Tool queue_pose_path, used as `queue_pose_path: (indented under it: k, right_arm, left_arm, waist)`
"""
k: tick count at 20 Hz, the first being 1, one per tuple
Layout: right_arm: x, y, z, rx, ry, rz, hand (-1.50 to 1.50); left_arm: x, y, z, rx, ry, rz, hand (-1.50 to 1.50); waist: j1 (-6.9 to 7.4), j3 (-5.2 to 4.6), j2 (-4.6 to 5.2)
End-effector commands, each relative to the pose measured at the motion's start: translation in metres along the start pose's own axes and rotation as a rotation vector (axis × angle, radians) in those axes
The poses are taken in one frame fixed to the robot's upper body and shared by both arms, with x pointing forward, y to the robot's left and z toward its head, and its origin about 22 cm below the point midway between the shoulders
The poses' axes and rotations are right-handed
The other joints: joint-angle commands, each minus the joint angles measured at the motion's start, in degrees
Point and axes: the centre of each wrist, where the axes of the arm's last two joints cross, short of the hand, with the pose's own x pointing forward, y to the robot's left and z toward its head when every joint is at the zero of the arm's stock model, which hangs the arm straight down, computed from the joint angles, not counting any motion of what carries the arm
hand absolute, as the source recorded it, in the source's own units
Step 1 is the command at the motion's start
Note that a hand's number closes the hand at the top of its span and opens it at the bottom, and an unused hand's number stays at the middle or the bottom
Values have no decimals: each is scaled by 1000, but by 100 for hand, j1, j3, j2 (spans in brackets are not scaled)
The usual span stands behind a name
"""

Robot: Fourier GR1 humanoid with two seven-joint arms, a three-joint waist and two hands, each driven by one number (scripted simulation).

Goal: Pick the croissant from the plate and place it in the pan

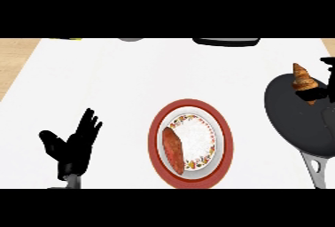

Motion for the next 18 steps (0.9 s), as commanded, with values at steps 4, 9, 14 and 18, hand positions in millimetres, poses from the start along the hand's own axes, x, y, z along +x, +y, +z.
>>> queue_pose_path:
  k: [4,9,14,18]
  right_arm:
    - [-17,3,-4,-43,-65,-180,-150]
    - [14,-3,-12,-58,-106,-578,-150]
    - [-26,-29,-24,-30,-71,-832,-150]
    - [-77,-23,-9,25,-89,-987,-150]
  left_arm:
    - [-2,-2,-1,11,2,-13,0]
    - [4,5,0,9,7,-6,0]
    - [-15,2,4,41,29,11,0]
    - [-8,17,12,62,33,8,0]
  waist:
    - [0,14,28]
    - [-73,12,-29]
    - [-150,-3,-29]
    - [-231,-9,-90]
